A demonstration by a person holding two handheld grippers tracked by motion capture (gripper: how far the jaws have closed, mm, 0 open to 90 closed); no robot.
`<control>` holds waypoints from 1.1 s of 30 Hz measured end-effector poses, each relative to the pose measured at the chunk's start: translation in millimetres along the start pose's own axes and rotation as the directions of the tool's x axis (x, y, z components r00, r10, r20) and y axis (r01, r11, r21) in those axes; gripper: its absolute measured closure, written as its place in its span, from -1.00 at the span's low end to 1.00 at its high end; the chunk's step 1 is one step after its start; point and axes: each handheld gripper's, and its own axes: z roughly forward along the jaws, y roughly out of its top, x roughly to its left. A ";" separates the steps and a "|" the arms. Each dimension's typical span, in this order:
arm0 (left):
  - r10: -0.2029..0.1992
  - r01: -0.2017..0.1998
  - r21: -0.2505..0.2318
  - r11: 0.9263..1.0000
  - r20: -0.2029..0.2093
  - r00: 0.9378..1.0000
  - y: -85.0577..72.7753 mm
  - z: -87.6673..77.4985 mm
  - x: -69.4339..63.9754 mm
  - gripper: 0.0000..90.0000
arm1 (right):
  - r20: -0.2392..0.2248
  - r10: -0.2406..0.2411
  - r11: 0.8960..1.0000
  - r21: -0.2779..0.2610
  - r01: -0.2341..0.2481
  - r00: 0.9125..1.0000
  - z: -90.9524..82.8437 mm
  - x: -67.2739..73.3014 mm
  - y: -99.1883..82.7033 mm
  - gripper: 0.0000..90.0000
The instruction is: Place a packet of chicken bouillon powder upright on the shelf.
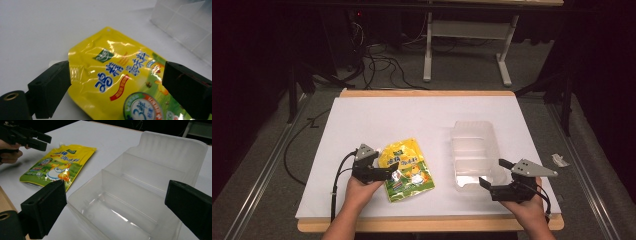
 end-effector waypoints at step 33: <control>-0.193 0.188 0.079 0.979 0.054 0.980 -11.6 10.1 30.3 -0.49 | -0.016 0.002 1.000 0.002 -0.002 1.000 1.0 -0.2 -1.2 -0.90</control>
